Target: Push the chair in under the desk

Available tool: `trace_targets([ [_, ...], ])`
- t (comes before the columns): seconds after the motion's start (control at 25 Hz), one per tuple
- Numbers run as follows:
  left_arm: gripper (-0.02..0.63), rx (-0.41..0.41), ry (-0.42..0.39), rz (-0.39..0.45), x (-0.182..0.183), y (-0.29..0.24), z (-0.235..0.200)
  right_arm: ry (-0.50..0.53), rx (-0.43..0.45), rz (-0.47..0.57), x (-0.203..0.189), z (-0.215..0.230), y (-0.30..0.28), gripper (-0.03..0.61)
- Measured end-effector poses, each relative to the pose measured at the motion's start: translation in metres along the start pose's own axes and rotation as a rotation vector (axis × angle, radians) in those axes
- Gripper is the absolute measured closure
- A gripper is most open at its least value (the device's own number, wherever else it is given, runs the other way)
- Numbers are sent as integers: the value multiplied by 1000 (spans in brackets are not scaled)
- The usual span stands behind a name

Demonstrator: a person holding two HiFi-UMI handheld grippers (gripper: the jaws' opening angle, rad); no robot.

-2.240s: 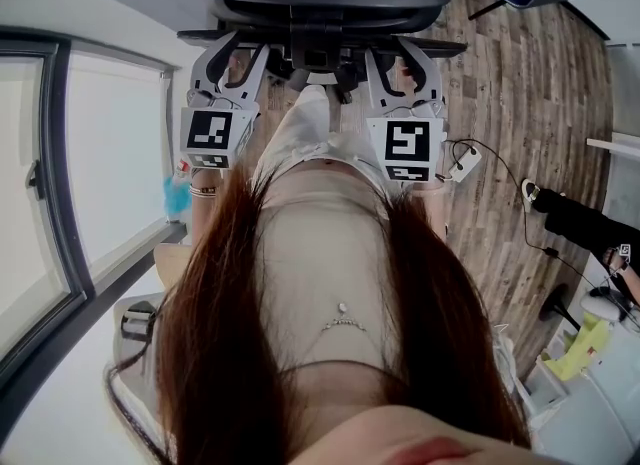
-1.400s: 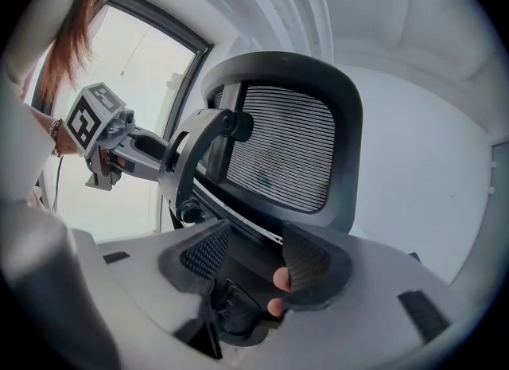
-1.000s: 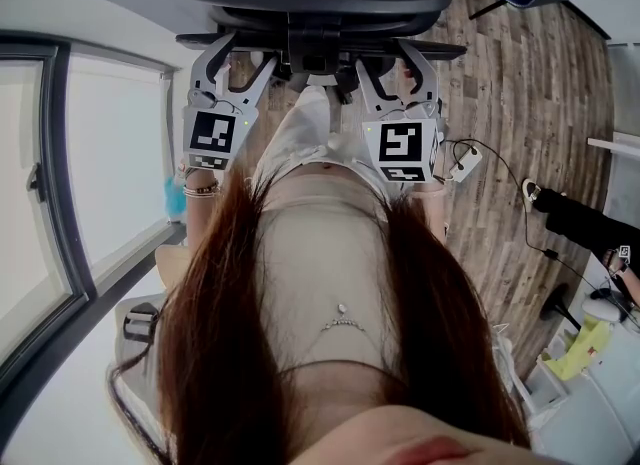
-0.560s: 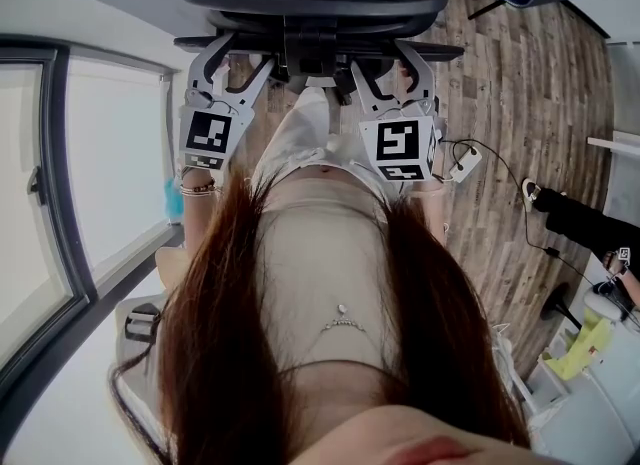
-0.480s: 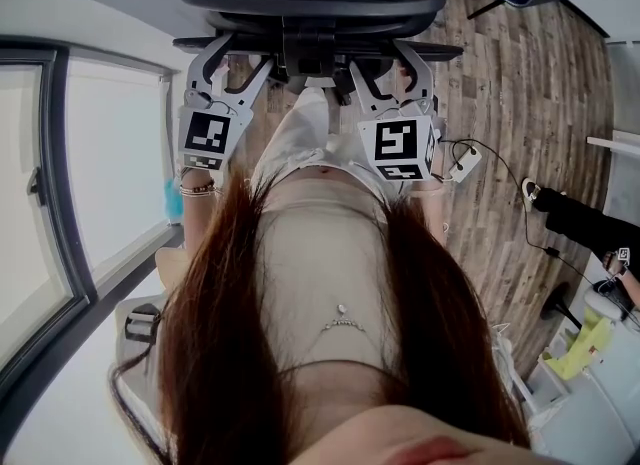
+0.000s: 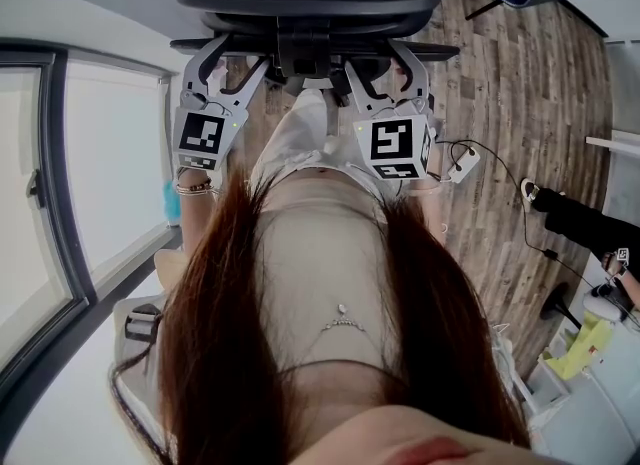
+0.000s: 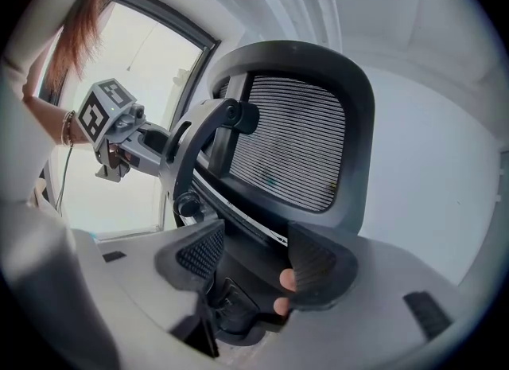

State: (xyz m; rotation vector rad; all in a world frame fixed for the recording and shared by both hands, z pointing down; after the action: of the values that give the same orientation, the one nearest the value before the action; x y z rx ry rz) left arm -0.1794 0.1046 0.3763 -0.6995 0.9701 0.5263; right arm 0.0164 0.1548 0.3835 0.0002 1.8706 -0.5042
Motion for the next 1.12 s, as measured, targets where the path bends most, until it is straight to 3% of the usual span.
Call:
trace_targets([
  [1.12,350,6,35,-39,-4,-32,-30,-1,-24,-38,8,14,-37,331],
])
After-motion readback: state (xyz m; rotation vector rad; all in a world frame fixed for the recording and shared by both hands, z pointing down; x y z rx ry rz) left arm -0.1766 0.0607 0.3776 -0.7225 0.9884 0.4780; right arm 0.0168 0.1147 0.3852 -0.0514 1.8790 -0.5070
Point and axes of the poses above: the fingertips, and each gripper's own axes: y backward along the fingers, z to its right, x out of its top, the point moved 4 cm from there along y, backward along the fingers, and after that the axes turned 6 degrees about -y, right-handed, at the moved point
